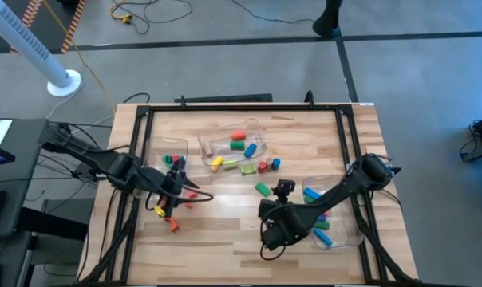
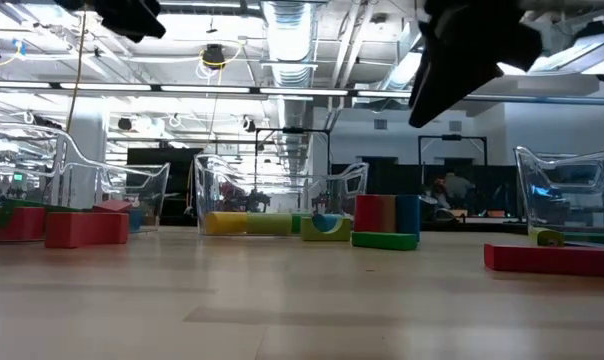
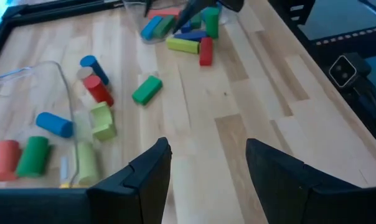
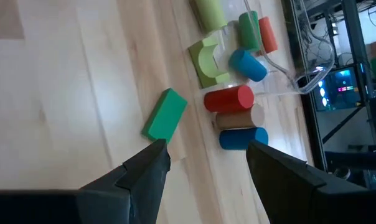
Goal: Sort blocks by size
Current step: Put the blue cylindrical block into the top transparent bin
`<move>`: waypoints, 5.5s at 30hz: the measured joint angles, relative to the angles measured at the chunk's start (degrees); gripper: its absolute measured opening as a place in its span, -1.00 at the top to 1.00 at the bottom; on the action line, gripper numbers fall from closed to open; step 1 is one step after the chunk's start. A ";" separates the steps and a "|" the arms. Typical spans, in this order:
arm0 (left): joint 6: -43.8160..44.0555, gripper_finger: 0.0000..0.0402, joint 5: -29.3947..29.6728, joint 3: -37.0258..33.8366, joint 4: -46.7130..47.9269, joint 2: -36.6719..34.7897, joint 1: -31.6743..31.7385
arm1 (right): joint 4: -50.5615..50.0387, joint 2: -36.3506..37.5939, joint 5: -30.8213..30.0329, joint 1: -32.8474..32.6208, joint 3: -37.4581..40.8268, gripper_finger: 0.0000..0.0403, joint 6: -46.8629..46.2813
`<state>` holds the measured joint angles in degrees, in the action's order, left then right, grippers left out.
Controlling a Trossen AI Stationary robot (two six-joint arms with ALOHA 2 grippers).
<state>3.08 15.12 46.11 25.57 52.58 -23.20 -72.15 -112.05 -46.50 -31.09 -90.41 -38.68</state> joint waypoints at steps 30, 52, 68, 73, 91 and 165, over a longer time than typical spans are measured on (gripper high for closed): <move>-2.09 0.00 1.00 -16.51 -30.11 0.00 -3.44 | -9.81 -0.02 4.96 5.85 -0.02 -0.14 -5.90; -7.16 0.00 0.93 -16.51 -31.76 0.02 -3.44 | -6.66 -0.02 6.17 19.18 0.02 -0.09 8.75; -8.13 0.00 0.87 -16.51 -31.23 0.02 -3.46 | 30.08 32.80 20.66 21.74 35.52 -0.09 18.07; -8.88 0.00 0.90 -16.51 -33.48 0.04 -3.46 | 37.95 38.51 25.41 27.62 45.29 -0.09 20.02; -8.40 0.00 0.95 -16.48 -33.43 0.04 -3.46 | 55.07 32.07 34.67 38.07 50.12 -0.32 31.76; 0.83 0.00 -23.11 -14.15 -64.18 20.72 14.92 | 68.03 29.56 26.35 9.45 31.41 0.19 42.73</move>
<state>3.91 -7.99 31.96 -38.61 73.30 -8.28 -4.12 -82.49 -20.15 -21.64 -59.00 4.04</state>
